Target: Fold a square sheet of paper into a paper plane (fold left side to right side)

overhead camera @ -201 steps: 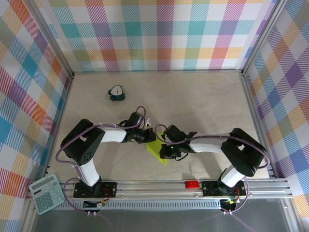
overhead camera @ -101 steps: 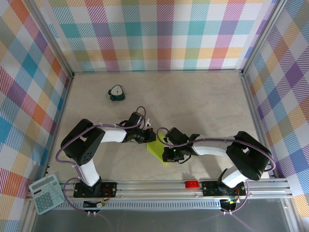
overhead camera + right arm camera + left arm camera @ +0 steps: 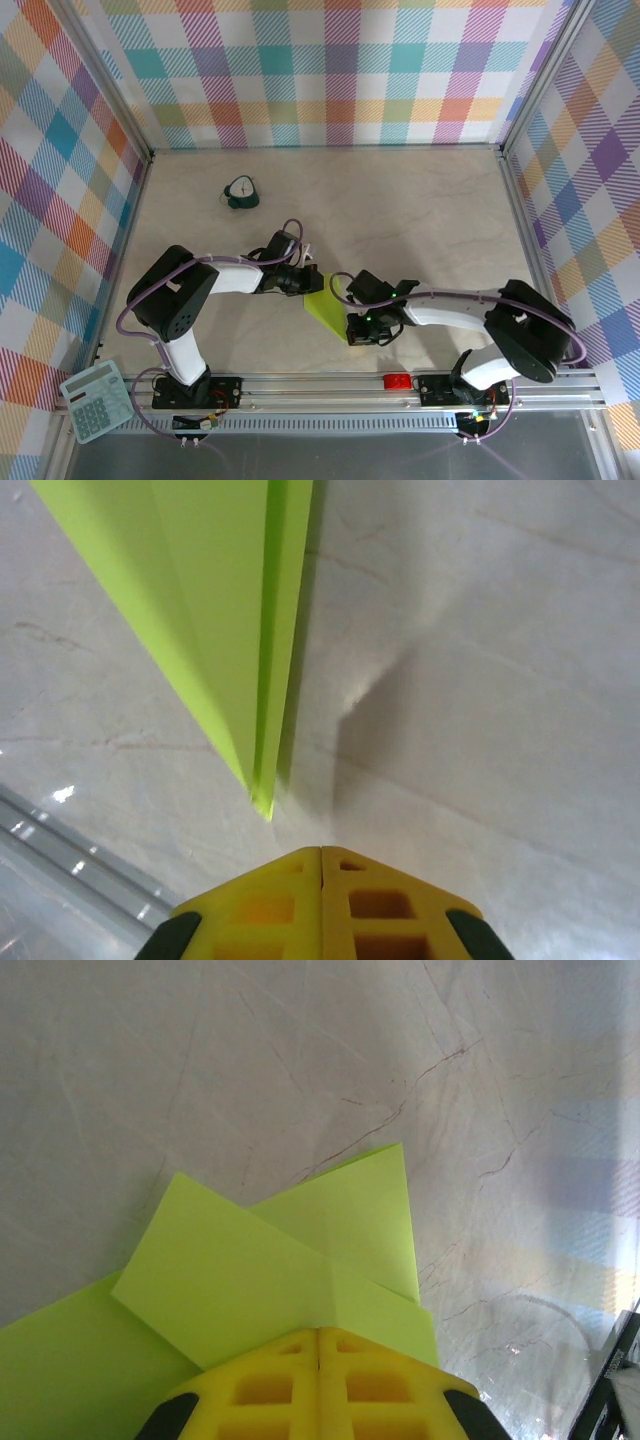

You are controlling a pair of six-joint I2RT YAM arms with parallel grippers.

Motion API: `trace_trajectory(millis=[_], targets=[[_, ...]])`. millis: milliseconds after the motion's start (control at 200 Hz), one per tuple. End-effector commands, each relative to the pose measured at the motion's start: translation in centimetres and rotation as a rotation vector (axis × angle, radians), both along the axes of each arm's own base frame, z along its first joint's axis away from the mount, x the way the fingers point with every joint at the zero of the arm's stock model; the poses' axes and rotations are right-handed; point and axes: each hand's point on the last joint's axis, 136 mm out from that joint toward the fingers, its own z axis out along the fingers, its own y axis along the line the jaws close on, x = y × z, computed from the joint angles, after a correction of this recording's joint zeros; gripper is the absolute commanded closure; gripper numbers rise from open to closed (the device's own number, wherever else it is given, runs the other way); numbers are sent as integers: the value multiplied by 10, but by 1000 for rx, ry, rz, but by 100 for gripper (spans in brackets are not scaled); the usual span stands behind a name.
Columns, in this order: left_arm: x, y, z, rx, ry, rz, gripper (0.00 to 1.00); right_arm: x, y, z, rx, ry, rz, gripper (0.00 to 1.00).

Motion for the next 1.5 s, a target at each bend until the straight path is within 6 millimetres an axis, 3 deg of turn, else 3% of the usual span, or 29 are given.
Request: trace_trajectory(millis=[0,250,495,795,1185,1350,1490], targets=[[-14,29,-42,176,92,49,100,1,-1,17,28,-28,-15,94],[-14,28,-41,174,93,47,100,22,36,32,202,-62,-23,97],[-14,28,-40,173,93,46,100,33,55,19,196,-47,1,98],[-15,29,-41,175,94,47,100,22,32,-10,82,14,-30,99],[-15,30,-43,180,94,48,100,-6,-5,-25,19,79,-93,100],[-14,28,-40,167,91,48,100,-14,-13,-18,16,85,-76,100],[-9,15,-21,87,79,50,100,-2,-5,11,104,20,-68,92]])
